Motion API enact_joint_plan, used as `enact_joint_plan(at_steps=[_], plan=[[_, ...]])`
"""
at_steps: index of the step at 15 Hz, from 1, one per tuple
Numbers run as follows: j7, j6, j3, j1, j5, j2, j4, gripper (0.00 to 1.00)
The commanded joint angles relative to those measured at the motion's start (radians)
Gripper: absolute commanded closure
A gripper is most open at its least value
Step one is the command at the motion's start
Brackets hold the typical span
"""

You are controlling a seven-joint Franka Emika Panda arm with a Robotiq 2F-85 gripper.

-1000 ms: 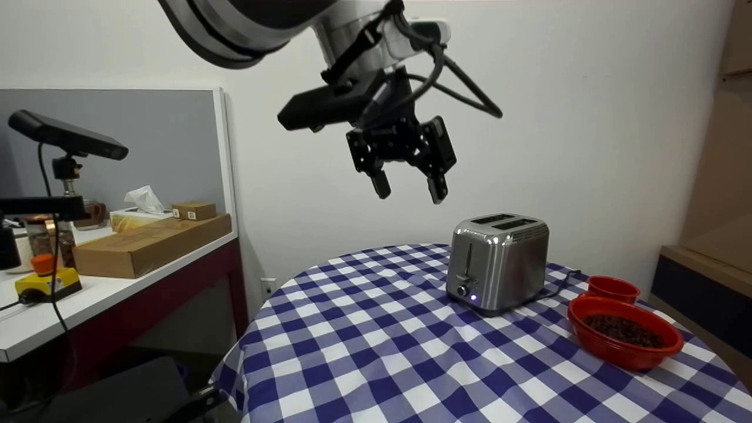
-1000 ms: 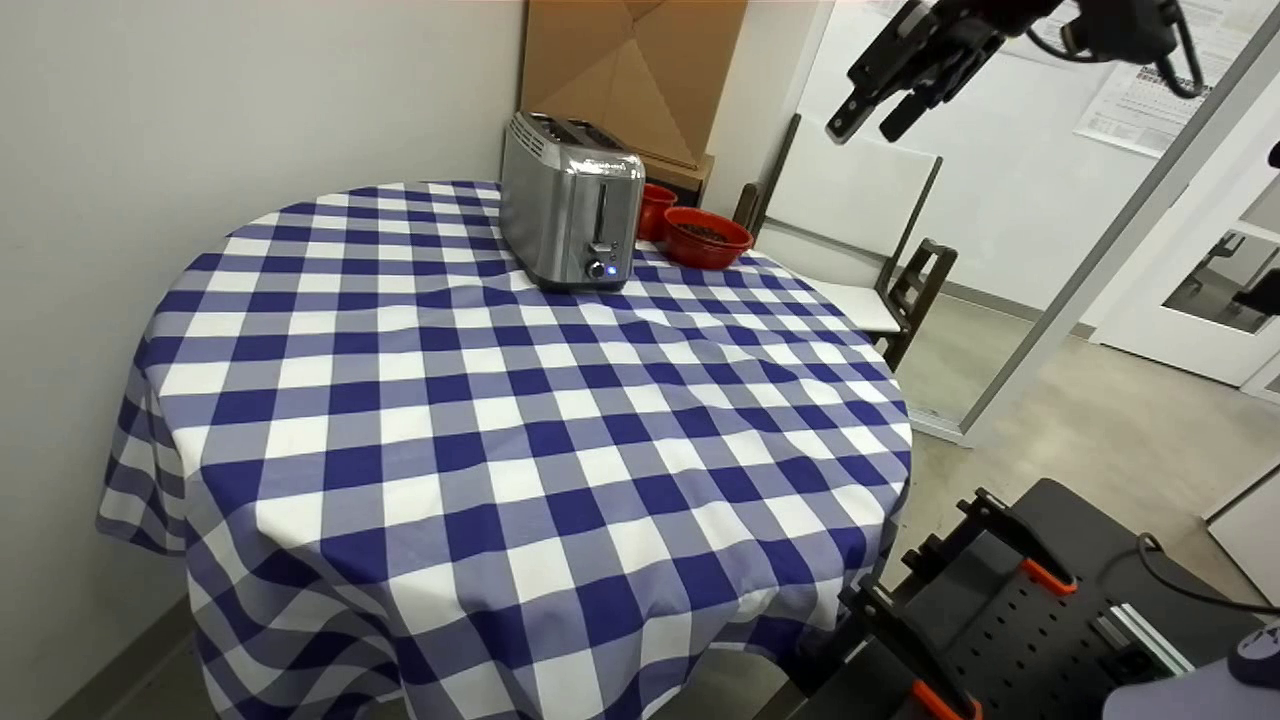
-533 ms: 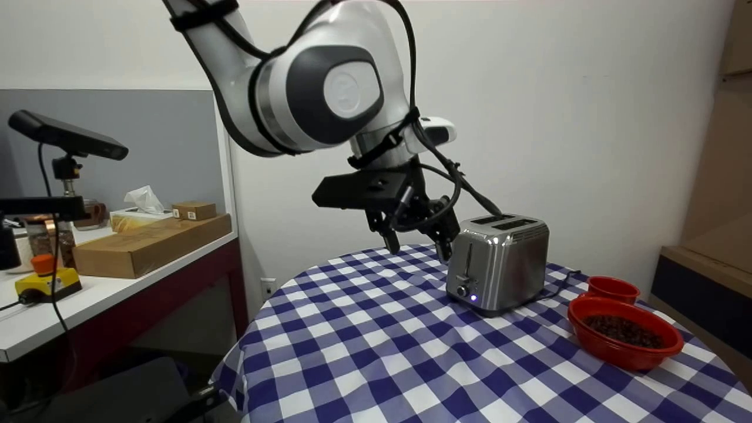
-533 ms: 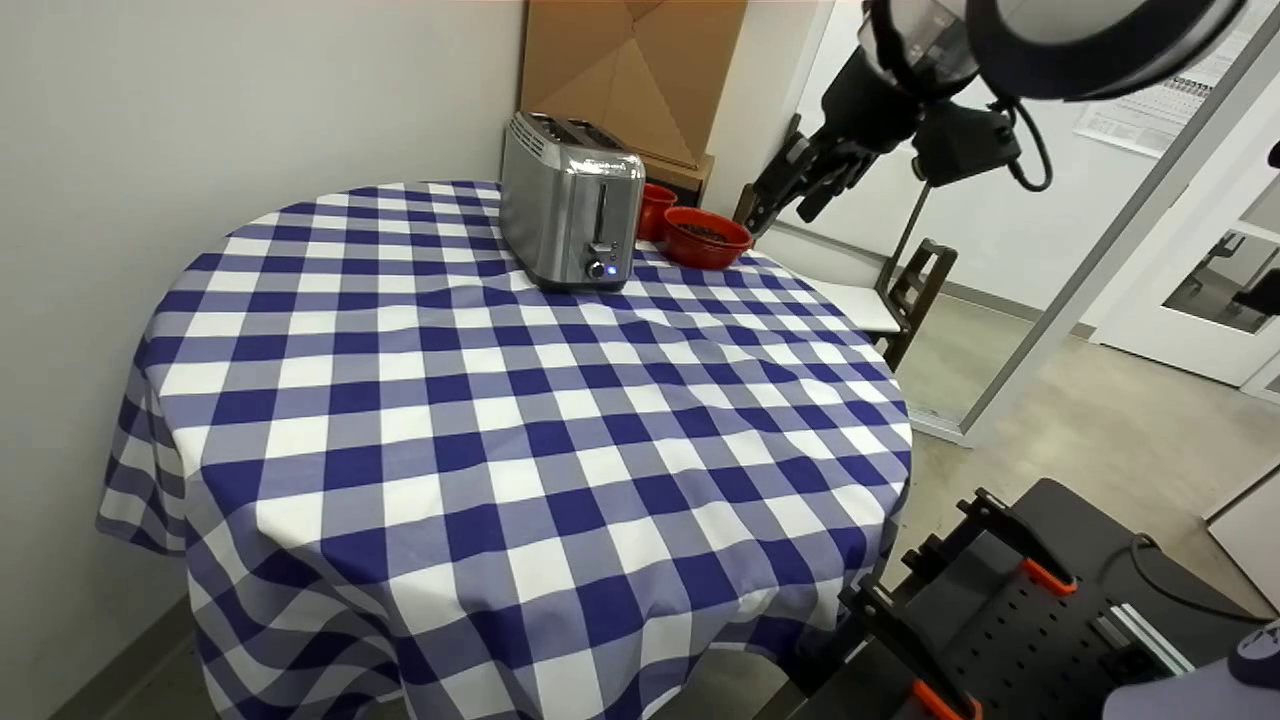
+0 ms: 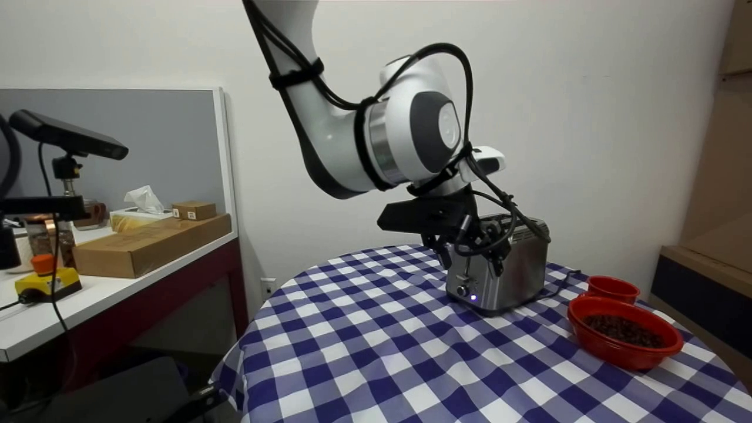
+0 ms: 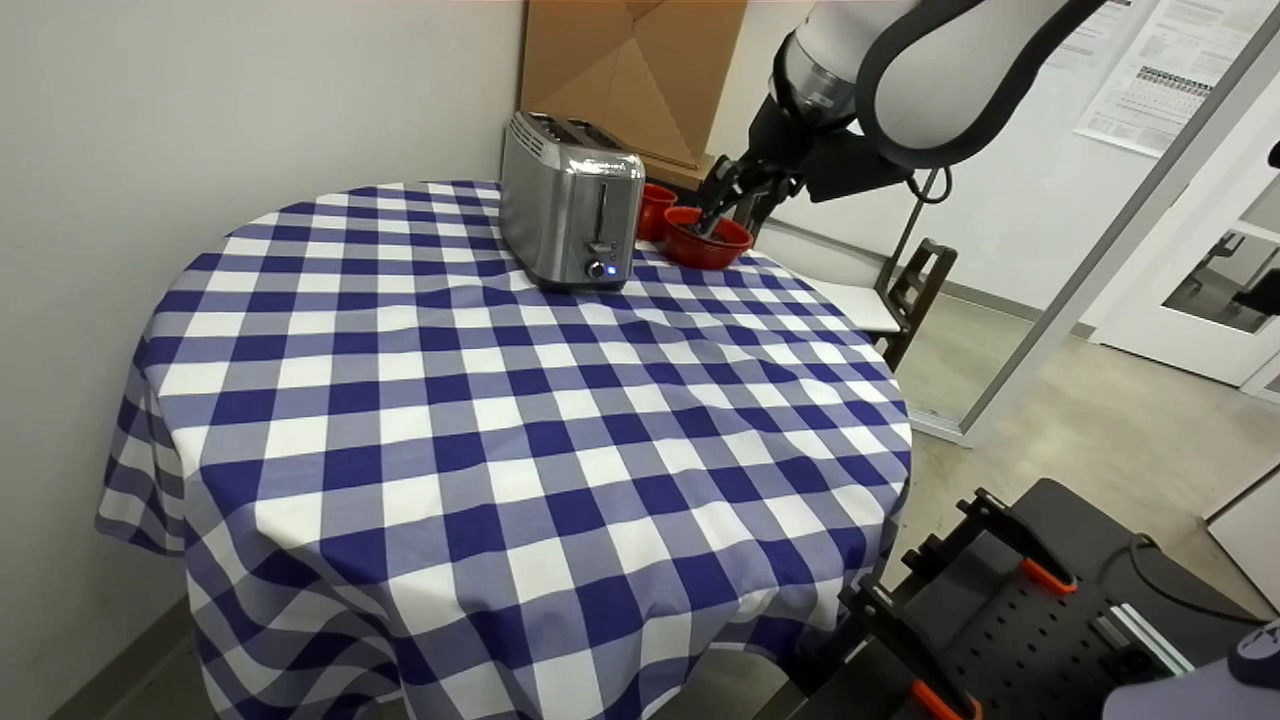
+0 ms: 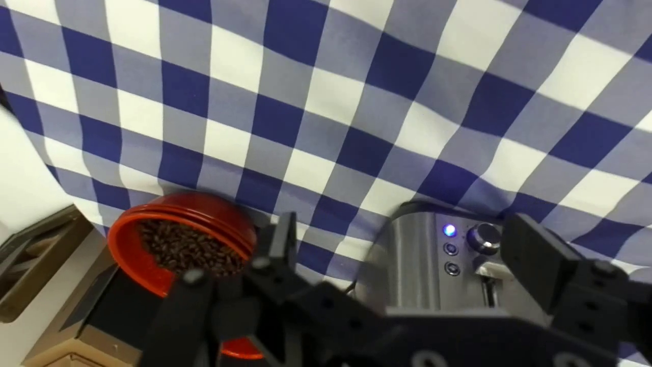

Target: Press the button on the toaster

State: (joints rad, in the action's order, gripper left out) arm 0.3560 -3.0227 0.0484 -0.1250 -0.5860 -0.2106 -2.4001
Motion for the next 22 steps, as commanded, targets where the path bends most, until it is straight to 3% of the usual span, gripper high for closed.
enact_joint_plan(at_steps=[1, 4, 8, 16, 22], plan=[[0.202, -0.028, 0.106, 0.114, -0.117, -0.165, 0.166, 0.0], [0.305, -0.03, 0.162, 0.201, -0.147, -0.261, 0.251, 0.0], [0.334, -0.028, 0.19, 0.277, -0.145, -0.368, 0.333, 0.0], [0.302, -0.018, 0.207, 0.29, -0.126, -0.478, 0.423, 0.0], [0.326, -0.041, 0.257, 0.305, -0.129, -0.504, 0.457, 0.0]])
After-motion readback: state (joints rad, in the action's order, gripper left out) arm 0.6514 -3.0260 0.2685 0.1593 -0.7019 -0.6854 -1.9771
